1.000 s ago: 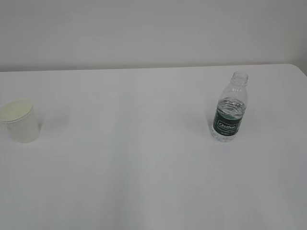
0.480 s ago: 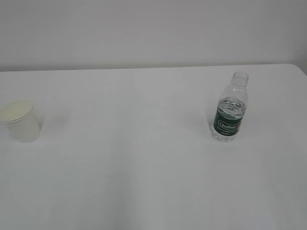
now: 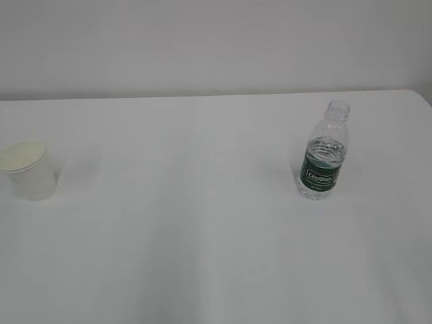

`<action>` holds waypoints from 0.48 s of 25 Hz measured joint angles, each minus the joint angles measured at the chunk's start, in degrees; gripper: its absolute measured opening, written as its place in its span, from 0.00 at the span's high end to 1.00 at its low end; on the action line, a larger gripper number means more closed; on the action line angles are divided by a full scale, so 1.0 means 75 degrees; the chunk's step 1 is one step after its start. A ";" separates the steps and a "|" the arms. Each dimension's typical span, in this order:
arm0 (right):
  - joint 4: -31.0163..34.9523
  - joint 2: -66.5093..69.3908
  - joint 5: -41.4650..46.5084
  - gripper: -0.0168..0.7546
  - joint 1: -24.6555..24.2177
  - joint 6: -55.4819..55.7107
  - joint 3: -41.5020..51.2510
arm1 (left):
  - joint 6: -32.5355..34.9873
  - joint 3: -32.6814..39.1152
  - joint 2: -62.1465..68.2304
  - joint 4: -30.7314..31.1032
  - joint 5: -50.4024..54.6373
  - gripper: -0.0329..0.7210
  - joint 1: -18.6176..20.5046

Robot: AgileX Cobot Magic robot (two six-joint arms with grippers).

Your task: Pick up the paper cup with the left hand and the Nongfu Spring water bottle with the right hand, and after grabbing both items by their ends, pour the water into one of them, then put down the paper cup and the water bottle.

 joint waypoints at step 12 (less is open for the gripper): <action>0.0044 0.1495 -0.2265 0.21 0.0000 -0.0096 0.0000 | 0.0000 0.0000 0.1125 0.0546 -0.1886 0.51 0.0000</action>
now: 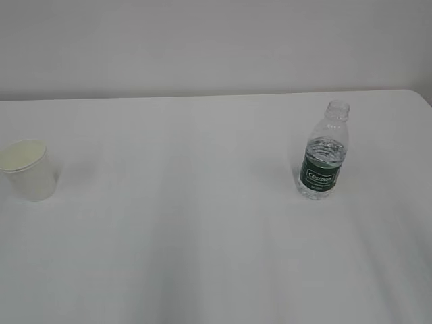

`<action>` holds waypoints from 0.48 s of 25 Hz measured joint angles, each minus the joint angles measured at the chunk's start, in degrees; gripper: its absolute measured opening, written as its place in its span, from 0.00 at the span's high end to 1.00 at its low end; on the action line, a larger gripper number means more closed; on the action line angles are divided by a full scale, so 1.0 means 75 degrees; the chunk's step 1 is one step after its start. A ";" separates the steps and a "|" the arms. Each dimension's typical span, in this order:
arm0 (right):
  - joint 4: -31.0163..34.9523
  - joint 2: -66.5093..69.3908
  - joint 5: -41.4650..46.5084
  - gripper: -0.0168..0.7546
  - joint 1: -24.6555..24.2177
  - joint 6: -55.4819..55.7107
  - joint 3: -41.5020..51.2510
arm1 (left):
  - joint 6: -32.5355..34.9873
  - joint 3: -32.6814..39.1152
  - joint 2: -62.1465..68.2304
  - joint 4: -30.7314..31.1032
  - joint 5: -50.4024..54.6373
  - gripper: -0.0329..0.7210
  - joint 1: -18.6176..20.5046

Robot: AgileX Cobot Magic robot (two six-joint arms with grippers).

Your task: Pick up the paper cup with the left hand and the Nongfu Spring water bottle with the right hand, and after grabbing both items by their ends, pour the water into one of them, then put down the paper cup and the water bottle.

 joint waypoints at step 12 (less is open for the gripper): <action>0.0057 0.1434 -0.1646 0.21 0.0000 -0.0028 0.0000 | 0.0000 0.0000 0.0773 0.0031 -0.1181 0.27 0.0000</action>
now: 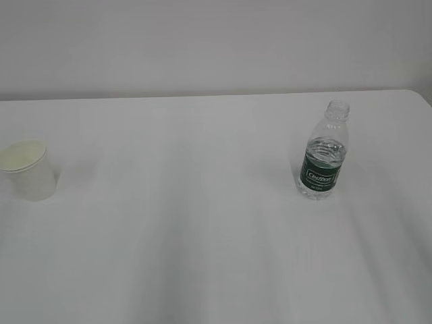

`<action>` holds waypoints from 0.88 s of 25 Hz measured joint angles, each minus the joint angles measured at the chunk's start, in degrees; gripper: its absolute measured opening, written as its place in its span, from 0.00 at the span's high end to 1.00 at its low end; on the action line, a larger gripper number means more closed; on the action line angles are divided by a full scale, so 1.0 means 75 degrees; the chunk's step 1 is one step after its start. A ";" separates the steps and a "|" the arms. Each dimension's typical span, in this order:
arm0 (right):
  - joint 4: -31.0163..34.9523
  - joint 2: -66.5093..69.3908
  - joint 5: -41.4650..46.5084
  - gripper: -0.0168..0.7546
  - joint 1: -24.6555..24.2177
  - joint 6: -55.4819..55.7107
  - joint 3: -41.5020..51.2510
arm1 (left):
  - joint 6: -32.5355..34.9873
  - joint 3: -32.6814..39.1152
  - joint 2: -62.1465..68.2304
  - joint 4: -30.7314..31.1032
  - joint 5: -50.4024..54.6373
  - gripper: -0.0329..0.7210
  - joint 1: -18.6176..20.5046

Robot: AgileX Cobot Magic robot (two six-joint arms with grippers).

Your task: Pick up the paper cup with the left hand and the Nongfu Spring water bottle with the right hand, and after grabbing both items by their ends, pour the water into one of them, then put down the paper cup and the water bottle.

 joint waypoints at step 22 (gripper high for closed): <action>0.0004 0.2464 -0.1784 0.21 0.0015 -0.0018 0.0000 | 0.0000 0.0000 0.2305 -0.0276 -0.1924 0.28 0.0000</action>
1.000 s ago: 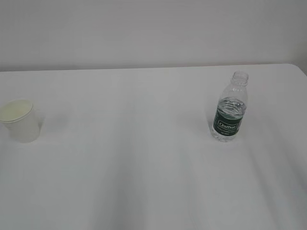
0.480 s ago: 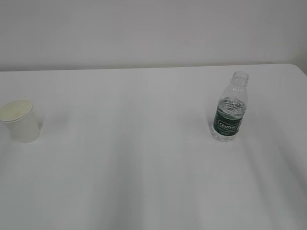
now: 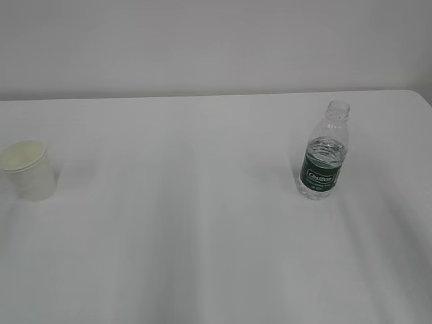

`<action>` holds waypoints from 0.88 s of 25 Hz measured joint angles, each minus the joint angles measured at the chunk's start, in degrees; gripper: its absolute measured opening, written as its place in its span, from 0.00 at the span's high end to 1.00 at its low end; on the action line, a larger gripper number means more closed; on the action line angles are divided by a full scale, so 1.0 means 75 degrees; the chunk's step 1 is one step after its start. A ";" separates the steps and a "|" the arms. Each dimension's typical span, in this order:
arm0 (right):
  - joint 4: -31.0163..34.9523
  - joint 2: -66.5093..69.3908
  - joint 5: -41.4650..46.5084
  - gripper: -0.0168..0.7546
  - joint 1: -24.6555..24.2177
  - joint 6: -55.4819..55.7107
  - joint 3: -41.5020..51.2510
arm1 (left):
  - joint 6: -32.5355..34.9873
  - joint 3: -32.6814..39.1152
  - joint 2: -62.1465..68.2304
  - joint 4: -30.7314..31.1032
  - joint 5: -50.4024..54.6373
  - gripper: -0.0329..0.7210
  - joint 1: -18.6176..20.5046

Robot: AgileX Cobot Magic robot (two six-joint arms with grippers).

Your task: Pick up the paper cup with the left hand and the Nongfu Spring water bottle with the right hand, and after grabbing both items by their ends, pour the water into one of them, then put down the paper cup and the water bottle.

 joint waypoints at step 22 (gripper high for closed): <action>0.0000 0.1518 -0.1053 0.21 0.0000 0.0045 0.0336 | 0.0000 0.2108 0.0735 -0.0464 -0.3725 0.30 0.0000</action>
